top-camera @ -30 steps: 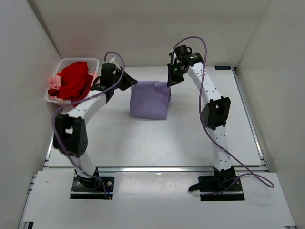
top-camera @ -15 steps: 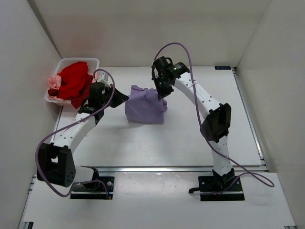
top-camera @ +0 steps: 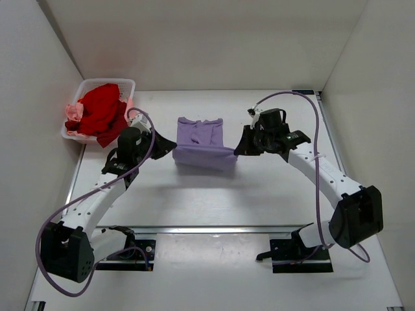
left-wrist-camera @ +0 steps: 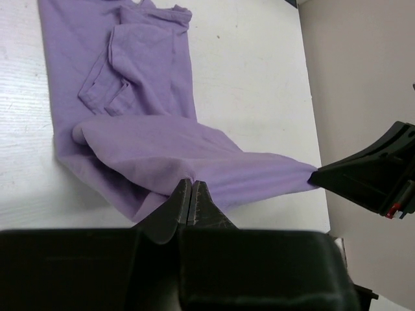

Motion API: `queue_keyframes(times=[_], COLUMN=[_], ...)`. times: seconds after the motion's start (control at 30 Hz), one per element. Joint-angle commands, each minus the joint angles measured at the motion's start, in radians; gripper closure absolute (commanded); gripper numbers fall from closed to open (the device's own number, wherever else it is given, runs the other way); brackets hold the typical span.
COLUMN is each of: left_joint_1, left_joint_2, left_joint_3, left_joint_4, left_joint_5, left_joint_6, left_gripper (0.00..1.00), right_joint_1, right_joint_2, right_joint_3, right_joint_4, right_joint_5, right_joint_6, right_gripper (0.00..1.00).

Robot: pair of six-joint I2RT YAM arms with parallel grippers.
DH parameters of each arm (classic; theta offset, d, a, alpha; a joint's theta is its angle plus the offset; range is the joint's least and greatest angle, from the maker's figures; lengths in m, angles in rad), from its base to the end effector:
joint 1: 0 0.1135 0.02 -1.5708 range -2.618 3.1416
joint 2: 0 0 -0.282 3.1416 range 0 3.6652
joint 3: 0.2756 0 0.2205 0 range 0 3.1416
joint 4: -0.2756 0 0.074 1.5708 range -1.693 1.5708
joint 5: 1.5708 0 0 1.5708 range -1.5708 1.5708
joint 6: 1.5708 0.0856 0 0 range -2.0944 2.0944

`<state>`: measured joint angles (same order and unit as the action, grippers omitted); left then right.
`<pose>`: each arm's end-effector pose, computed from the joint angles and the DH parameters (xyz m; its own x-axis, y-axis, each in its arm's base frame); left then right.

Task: Fold and stack the t-shirts
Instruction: Smooth out wrinkles on the folded tshirt

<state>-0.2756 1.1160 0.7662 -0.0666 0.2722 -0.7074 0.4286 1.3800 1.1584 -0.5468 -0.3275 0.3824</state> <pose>0.2431 -0.0927 0.2872 -0.6199 -0.4752 -0.6244 0.1261 0.7251 -0.6770 0.2598 0.1490 0.2945 -0.8118 0.0175 -0.5837 -0.3244 0.8176 0.4757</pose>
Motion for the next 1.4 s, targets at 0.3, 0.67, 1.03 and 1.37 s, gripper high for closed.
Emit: queue_keyframes(times=[0.3, 0.67, 1.03, 1.37], left_joint_1=[0.010, -0.031, -0.040, 0.001], left_joint_2=[-0.160, -0.373, -0.454, -0.171], left_joint_3=[-0.130, -0.263, -0.335, -0.240], left_joint_4=[0.041, -0.183, -0.231, -0.121], left_joint_5=[-0.007, -0.013, -0.059, -0.176], left_joint_6=[0.016, 0.003, -0.026, 0.057], left_gripper=[1.00, 0.57, 0.48, 0.45], right_joint_1=[0.079, 0.114, 0.101, -0.169], right_joint_2=[0.036, -0.153, -0.180, 0.091], right_joint_3=[-0.011, -0.359, -0.493, -0.338], right_joint_4=[0.174, 0.189, 0.202, 0.317], right_joint_5=[-0.107, -0.159, -0.180, -0.220], right_joint_6=[-0.054, 0.091, 0.124, 0.104], right_gripper=[1.00, 0.98, 0.56, 0.51])
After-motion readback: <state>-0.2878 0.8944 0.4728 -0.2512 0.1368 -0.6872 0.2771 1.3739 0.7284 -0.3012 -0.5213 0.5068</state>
